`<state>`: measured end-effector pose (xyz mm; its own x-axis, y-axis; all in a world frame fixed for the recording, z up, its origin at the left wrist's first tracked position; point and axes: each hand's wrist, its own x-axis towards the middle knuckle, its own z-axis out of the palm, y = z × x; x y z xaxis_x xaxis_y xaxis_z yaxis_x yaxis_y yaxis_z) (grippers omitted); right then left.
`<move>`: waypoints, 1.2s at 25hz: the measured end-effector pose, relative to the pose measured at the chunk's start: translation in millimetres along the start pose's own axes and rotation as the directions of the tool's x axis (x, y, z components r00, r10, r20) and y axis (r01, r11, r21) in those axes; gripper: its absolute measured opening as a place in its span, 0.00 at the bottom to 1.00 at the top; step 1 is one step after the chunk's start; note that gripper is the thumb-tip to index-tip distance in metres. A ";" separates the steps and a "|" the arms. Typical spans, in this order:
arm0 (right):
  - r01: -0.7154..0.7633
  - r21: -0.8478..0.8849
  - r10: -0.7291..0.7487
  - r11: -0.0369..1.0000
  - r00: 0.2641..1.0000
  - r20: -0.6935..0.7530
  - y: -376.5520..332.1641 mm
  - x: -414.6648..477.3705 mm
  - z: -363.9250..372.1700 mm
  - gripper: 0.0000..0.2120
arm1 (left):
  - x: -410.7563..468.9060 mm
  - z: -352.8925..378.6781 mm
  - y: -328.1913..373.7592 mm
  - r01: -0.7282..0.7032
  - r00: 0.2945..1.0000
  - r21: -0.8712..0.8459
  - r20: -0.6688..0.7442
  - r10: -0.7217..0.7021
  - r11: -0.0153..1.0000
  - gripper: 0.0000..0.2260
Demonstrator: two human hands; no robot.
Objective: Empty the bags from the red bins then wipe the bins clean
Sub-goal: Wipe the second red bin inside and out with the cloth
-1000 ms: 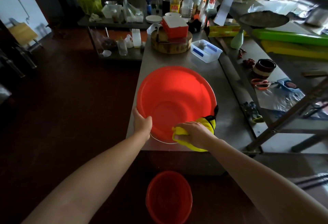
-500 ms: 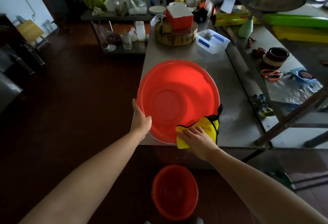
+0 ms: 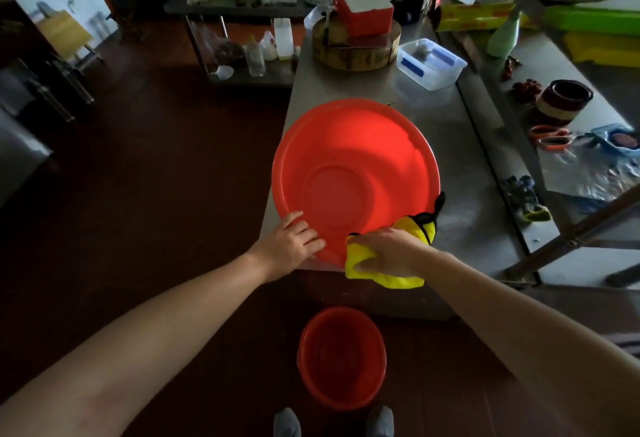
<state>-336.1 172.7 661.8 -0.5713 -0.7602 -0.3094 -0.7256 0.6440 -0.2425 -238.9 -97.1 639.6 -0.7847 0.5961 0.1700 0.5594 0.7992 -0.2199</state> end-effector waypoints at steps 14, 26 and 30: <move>-0.319 0.132 0.231 0.938 0.864 0.447 -38.9 41.6 -1.5 0.30 | -24.6 23.7 23.7 0.026 0.992 -0.020 -0.124 -0.028 0.999 0.11; -0.283 0.092 0.231 0.955 0.900 0.368 -43.8 58.1 36.6 0.35 | -27.2 27.1 39.4 -0.031 0.990 -0.007 -0.142 0.029 1.000 0.11; -0.195 -0.001 0.182 0.981 0.914 0.363 -45.7 35.5 32.8 0.28 | -29.6 28.9 43.3 0.018 0.991 -0.016 -0.129 -0.020 1.000 0.12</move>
<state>-310.6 119.1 631.7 -0.5150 -0.5461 -0.6607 -0.6006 0.7798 -0.1765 -199.1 -82.4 597.2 -0.7551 0.5847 0.2968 0.5491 0.8112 -0.2012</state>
